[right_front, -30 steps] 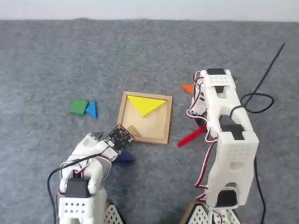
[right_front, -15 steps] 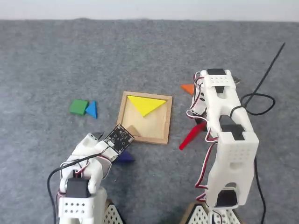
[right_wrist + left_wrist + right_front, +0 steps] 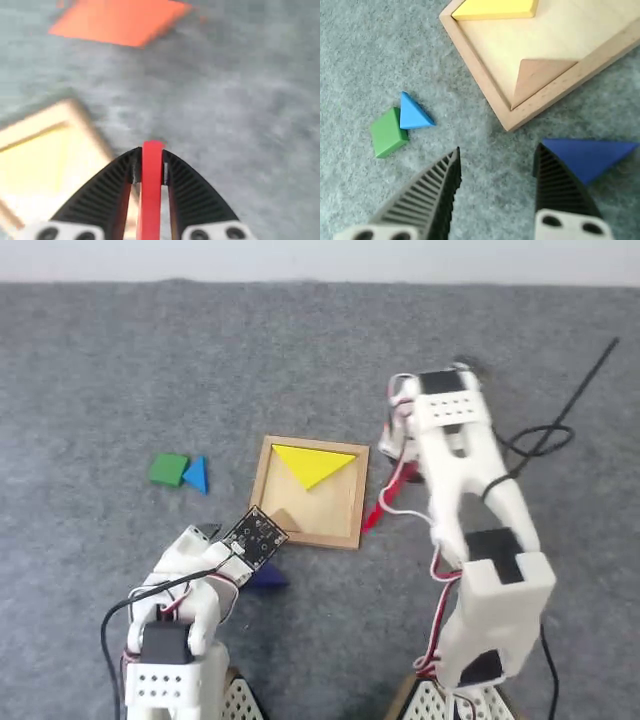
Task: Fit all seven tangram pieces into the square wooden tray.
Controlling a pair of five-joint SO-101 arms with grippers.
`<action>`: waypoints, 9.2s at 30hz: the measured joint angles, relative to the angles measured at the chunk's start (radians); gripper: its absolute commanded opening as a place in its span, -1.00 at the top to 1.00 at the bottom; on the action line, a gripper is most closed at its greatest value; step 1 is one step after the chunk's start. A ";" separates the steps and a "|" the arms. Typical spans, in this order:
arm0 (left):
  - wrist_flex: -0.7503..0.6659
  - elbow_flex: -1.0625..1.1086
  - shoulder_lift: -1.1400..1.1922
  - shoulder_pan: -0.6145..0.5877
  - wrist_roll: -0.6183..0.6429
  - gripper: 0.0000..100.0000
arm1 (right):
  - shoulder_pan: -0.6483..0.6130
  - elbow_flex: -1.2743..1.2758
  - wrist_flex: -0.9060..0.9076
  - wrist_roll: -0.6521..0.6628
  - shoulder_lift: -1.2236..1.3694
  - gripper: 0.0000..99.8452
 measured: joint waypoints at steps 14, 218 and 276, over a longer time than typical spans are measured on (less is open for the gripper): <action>-0.193 -0.023 0.000 -0.296 0.390 0.73 | -0.358 0.002 -0.614 0.123 0.064 0.99; 0.126 -0.921 1.683 0.187 -0.252 0.60 | -0.123 1.284 -0.592 0.798 -1.382 0.83; 0.161 -1.011 1.893 0.052 -0.172 0.56 | -0.123 1.284 -0.592 0.798 -1.382 0.83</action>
